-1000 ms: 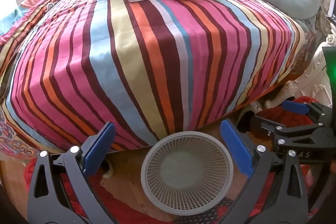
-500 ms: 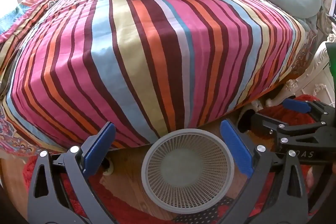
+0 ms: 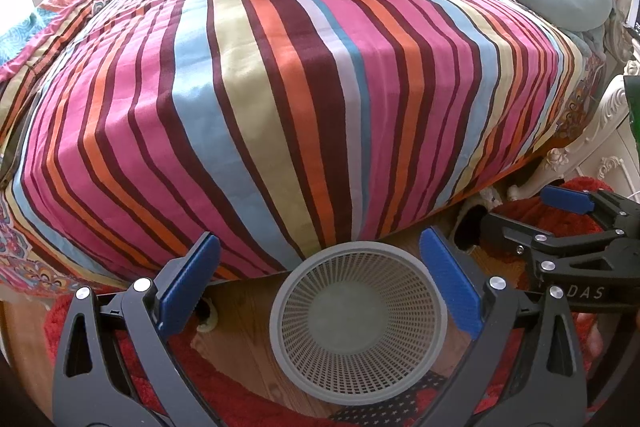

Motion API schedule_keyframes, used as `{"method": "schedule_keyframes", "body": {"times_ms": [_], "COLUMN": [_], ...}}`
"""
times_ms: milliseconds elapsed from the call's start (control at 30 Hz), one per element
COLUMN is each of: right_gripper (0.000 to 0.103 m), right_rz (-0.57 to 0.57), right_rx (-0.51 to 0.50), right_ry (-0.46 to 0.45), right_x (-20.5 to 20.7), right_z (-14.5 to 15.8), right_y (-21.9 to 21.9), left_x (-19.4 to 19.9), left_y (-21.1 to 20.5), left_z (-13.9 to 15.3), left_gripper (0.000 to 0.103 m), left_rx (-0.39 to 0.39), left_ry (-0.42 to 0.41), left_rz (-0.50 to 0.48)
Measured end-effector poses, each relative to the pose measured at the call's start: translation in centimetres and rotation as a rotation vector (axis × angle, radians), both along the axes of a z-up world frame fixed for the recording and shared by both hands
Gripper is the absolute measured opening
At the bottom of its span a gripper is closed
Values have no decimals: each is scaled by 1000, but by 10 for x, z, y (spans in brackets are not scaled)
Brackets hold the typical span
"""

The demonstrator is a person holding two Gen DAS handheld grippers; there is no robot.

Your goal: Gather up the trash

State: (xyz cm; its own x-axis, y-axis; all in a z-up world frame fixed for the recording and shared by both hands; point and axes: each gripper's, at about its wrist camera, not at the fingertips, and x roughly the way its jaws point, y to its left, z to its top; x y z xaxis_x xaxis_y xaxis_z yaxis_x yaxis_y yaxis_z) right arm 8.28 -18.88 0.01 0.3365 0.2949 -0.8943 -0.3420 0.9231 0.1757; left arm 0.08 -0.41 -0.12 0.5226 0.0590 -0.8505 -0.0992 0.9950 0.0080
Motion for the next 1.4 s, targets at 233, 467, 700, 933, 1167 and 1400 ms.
{"method": "schedule_keyframes", "body": {"times_ms": [233, 467, 700, 933, 1167, 1400], "right_gripper": [95, 95, 95, 95, 95, 95], "right_rz": [7, 3, -3, -13, -22, -18], "right_rx": [-11, -16, -26, -37, -43, -47], "right_ry": [0, -5, -4, -8, -7, -7], "right_x": [0, 0, 0, -1, 0, -1], "right_z": [0, 0, -1, -1, -2, -1], "right_y": [2, 2, 0, -2, -4, -2], "left_x": [0, 0, -1, -3, -3, -3], "left_y": [0, -1, 0, 1, 1, 2], "left_z": [0, -1, -2, -4, -4, -4], "left_gripper": [97, 97, 97, 97, 97, 97], "left_rx": [-1, -4, -9, -11, -17, -17], "left_ry": [-1, 4, 7, 8, 9, 9], "left_rz": [0, -1, 0, 1, 4, 3]}}
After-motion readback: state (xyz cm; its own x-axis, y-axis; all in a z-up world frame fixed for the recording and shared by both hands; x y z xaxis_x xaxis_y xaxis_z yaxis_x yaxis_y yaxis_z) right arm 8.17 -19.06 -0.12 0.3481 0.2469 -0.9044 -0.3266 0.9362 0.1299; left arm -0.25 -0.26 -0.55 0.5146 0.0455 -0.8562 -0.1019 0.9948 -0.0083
